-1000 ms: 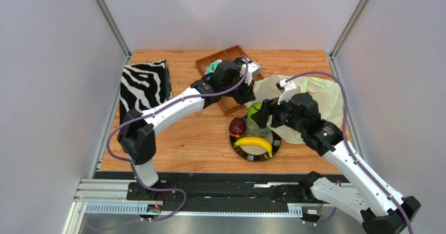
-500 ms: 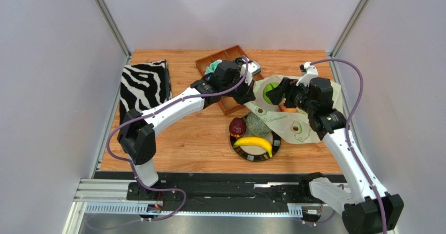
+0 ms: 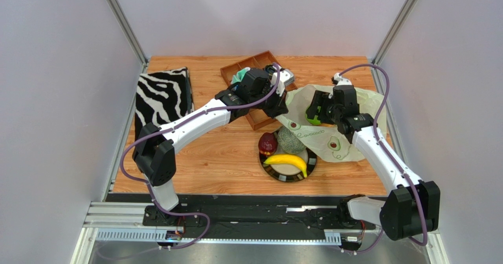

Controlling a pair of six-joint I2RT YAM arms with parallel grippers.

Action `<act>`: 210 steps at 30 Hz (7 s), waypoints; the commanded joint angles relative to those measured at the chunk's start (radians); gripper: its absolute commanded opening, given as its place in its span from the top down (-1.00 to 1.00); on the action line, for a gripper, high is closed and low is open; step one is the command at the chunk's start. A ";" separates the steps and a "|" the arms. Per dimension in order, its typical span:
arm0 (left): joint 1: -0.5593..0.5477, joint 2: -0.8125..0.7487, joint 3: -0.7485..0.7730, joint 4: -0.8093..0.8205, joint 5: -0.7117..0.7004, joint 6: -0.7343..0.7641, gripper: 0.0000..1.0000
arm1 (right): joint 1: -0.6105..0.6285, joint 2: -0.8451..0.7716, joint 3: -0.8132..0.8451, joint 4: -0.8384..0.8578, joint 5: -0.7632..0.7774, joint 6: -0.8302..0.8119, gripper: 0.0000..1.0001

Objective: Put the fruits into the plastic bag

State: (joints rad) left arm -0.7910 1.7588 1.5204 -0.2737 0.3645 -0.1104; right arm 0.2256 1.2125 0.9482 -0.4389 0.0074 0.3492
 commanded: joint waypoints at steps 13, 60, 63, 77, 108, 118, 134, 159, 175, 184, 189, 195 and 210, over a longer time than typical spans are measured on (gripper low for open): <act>0.004 -0.009 0.047 -0.001 0.007 -0.002 1.00 | -0.003 0.103 -0.006 -0.043 0.301 -0.075 0.00; 0.004 -0.012 0.052 -0.004 0.019 -0.009 1.00 | 0.170 -0.281 0.096 -0.075 -0.267 -0.199 -0.66; 0.003 -0.012 0.052 -0.004 0.017 -0.009 1.00 | 0.263 -0.298 0.101 -0.083 -0.241 -0.210 -0.62; 0.004 -0.007 0.053 -0.007 0.021 -0.011 1.00 | 0.483 -0.312 -0.061 -0.300 -0.040 -0.046 -0.39; 0.004 0.007 0.053 -0.005 0.025 -0.014 1.00 | 0.509 -0.099 -0.262 -0.337 0.180 0.214 -0.03; 0.004 0.007 0.053 -0.005 0.027 -0.015 1.00 | 0.544 -0.047 -0.276 -0.310 0.229 0.224 0.06; 0.004 0.004 0.055 -0.005 0.028 -0.017 1.00 | 0.587 0.013 -0.272 -0.313 0.270 0.254 0.32; 0.003 0.007 0.069 -0.025 0.017 -0.018 1.00 | 0.675 -0.257 -0.204 -0.469 0.142 0.307 0.98; 0.004 -0.019 0.060 -0.015 0.007 -0.018 1.00 | 0.381 -0.444 0.092 -0.347 -0.043 0.062 1.00; 0.004 -0.032 0.058 -0.013 -0.001 -0.014 1.00 | -0.052 -0.343 0.075 -0.238 -0.355 -0.016 1.00; 0.004 -0.033 0.058 -0.016 -0.009 -0.009 1.00 | -0.158 -0.324 0.049 -0.222 -0.400 -0.038 0.99; 0.004 -0.036 0.057 -0.016 -0.010 -0.008 1.00 | -0.180 -0.298 0.037 -0.287 -0.255 -0.107 1.00; 0.004 -0.033 0.057 -0.013 0.002 -0.009 1.00 | -0.154 -0.150 0.081 -0.337 -0.021 -0.128 1.00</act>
State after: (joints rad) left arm -0.7898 1.7649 1.5452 -0.3035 0.3565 -0.1177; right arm 0.0525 1.0328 0.9829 -0.7704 -0.0917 0.2371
